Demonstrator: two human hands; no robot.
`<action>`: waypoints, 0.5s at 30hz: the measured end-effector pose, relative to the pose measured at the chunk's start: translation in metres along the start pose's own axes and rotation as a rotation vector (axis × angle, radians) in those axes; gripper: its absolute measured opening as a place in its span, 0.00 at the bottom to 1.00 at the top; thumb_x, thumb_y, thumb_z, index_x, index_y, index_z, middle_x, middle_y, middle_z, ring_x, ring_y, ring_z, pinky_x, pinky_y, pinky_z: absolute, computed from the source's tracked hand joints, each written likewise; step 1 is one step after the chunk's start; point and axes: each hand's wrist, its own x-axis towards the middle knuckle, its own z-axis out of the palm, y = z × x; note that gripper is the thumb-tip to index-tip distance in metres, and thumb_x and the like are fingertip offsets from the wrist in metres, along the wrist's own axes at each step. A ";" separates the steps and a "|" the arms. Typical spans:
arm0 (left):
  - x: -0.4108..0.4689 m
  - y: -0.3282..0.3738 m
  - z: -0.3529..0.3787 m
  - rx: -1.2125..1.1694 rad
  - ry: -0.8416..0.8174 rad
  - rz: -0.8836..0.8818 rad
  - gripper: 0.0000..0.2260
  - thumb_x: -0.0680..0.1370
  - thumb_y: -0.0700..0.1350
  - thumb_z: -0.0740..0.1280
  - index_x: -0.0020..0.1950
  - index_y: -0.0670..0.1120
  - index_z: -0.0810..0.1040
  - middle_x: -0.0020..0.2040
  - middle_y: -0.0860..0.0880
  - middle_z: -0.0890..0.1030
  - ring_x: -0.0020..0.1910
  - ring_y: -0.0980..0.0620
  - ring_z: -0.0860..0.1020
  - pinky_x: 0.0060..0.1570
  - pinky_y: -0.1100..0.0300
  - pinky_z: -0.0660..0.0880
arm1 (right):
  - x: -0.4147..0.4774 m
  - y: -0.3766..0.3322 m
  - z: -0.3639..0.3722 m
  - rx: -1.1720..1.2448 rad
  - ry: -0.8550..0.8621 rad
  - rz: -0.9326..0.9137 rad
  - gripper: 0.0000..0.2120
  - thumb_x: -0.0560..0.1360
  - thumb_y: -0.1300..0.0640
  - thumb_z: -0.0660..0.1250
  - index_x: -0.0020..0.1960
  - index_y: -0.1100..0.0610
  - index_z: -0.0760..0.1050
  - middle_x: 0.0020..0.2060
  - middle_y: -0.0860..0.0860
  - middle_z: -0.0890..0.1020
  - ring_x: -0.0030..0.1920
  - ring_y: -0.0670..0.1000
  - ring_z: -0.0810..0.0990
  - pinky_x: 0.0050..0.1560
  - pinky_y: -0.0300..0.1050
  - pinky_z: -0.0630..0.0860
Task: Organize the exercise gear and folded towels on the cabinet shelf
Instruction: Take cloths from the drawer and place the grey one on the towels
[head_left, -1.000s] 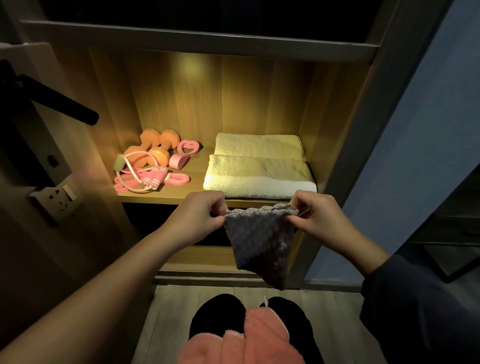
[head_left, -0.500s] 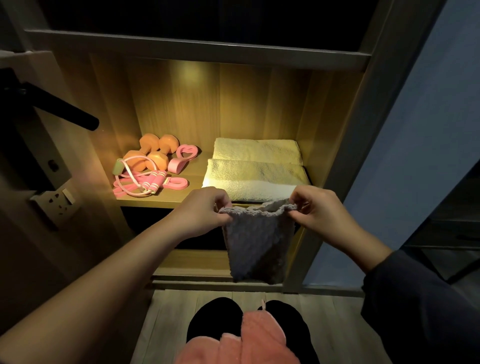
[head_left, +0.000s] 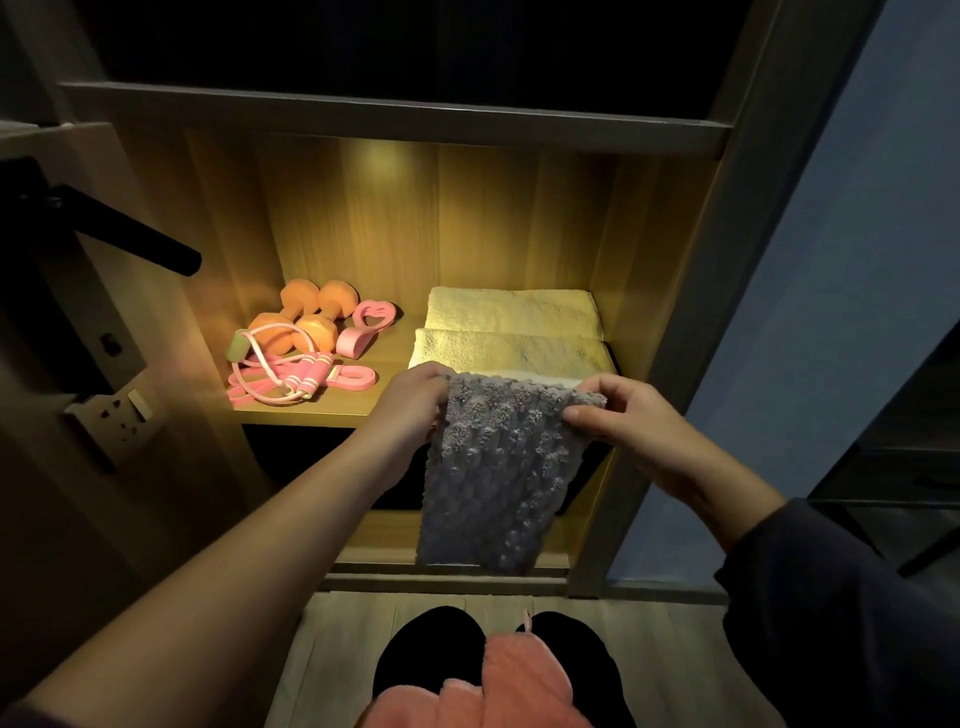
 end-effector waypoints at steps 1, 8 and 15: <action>0.001 -0.001 0.006 -0.030 0.017 -0.024 0.09 0.78 0.36 0.58 0.49 0.38 0.78 0.44 0.41 0.77 0.43 0.46 0.74 0.44 0.52 0.66 | 0.001 0.002 0.003 0.085 -0.010 0.023 0.05 0.77 0.63 0.67 0.43 0.57 0.74 0.37 0.49 0.81 0.38 0.45 0.81 0.39 0.37 0.78; 0.010 0.003 0.027 -0.363 0.084 -0.153 0.10 0.78 0.45 0.58 0.43 0.43 0.76 0.41 0.44 0.79 0.43 0.45 0.77 0.46 0.54 0.70 | 0.010 0.008 0.015 0.267 0.080 0.045 0.07 0.79 0.57 0.65 0.54 0.60 0.74 0.42 0.52 0.85 0.42 0.51 0.85 0.41 0.45 0.81; 0.012 -0.010 0.025 -0.224 -0.069 -0.052 0.11 0.75 0.47 0.72 0.50 0.40 0.80 0.42 0.47 0.86 0.39 0.53 0.82 0.43 0.56 0.76 | 0.020 0.019 0.011 0.449 0.218 0.133 0.14 0.76 0.53 0.69 0.55 0.62 0.77 0.48 0.57 0.86 0.47 0.54 0.86 0.44 0.47 0.81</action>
